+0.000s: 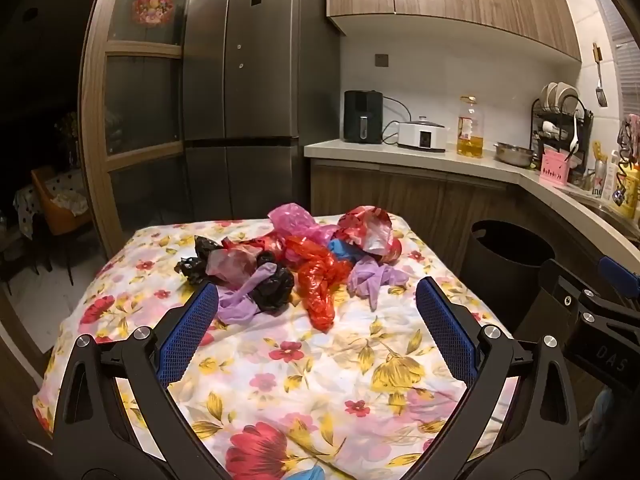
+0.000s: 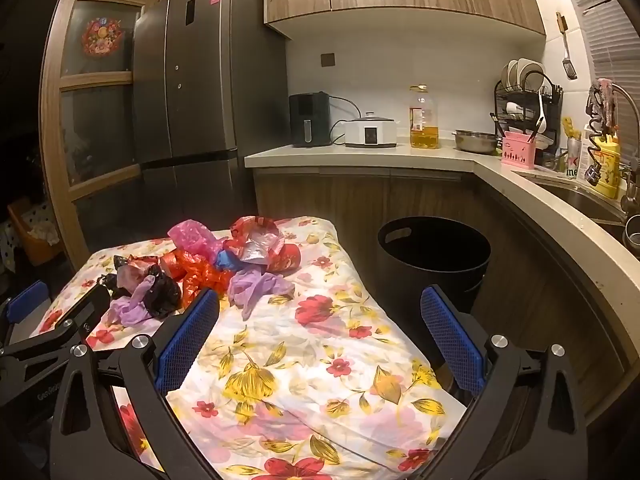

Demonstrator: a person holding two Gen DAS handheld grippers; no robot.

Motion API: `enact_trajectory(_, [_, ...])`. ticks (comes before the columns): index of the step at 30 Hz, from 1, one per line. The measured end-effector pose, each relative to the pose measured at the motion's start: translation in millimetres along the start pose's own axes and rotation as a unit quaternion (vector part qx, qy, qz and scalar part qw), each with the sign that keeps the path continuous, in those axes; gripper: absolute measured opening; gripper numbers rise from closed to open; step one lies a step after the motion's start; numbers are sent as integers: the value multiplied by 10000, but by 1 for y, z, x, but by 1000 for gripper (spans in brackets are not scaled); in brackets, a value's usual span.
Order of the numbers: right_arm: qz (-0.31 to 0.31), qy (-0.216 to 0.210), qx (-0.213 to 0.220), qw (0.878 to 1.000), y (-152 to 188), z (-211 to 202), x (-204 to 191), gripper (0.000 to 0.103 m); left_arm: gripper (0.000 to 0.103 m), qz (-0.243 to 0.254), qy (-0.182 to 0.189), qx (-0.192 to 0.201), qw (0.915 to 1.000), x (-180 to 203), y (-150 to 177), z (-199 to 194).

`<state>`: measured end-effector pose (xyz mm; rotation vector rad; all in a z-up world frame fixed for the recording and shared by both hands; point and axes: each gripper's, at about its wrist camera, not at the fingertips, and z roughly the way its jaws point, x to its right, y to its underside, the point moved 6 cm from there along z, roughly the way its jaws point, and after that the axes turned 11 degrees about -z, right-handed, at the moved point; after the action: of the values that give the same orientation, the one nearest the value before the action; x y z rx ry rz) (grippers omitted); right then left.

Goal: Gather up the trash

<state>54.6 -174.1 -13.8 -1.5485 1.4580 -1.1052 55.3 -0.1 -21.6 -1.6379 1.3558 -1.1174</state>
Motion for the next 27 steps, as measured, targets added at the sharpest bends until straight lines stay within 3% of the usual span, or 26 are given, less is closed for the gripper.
enact_trajectory(27, [-26, 24, 23, 10000, -4, -2, 2, 98, 98, -80, 55, 19, 10000, 3, -9, -6])
